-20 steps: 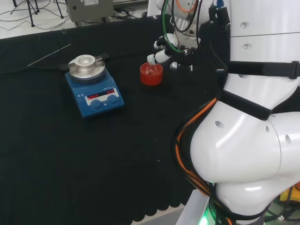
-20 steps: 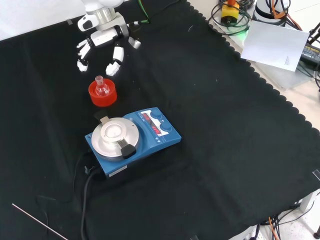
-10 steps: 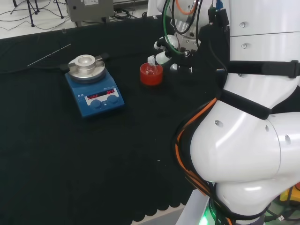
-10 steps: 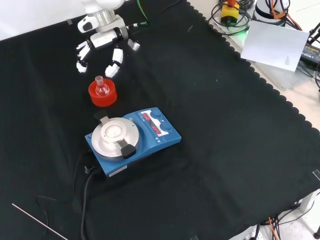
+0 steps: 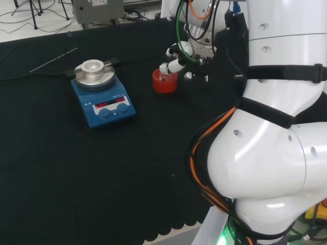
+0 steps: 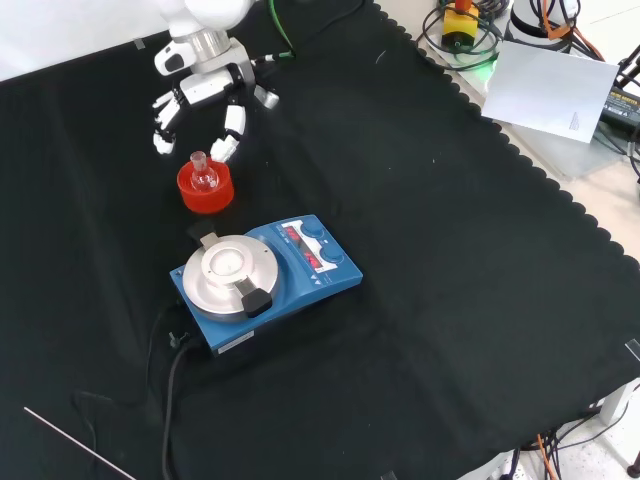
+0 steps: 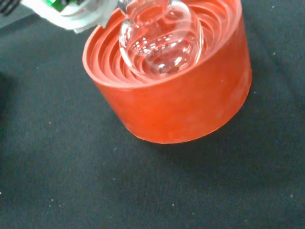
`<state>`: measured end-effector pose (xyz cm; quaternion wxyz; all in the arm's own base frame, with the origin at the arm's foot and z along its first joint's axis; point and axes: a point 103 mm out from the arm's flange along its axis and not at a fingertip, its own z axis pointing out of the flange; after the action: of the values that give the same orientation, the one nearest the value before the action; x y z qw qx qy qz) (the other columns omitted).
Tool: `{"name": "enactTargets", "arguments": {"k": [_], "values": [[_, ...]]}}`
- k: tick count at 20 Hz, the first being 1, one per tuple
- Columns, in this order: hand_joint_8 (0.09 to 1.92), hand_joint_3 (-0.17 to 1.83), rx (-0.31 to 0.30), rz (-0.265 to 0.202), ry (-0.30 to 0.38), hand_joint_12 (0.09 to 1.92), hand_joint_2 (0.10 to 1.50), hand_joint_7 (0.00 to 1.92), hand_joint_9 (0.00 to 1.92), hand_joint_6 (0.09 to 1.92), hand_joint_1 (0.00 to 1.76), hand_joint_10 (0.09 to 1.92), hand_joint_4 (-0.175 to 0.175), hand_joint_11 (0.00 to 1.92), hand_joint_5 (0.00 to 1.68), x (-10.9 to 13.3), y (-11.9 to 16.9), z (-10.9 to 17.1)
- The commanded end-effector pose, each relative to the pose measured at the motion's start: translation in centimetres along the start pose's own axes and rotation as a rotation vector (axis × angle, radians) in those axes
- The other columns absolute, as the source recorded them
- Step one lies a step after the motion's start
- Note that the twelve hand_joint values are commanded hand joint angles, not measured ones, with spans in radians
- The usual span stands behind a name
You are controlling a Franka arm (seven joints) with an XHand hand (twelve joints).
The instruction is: Pick up the round-bottom flask.
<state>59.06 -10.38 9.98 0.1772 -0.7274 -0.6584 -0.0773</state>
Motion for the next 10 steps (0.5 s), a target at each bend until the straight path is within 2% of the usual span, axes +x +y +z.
{"name": "enactTargets", "arguments": {"k": [1,10], "values": [[0.68,0.52,-0.010,-0.014,0.012,1.38,0.61,0.37,0.53,0.33,0.83,0.67,-0.049,0.16,0.41,0.10,0.29,0.71],[0.69,0.52,-0.010,-0.013,0.002,1.38,0.61,0.39,0.54,0.34,0.84,0.67,-0.045,0.18,0.45,0.22,0.42,1.05]]}}
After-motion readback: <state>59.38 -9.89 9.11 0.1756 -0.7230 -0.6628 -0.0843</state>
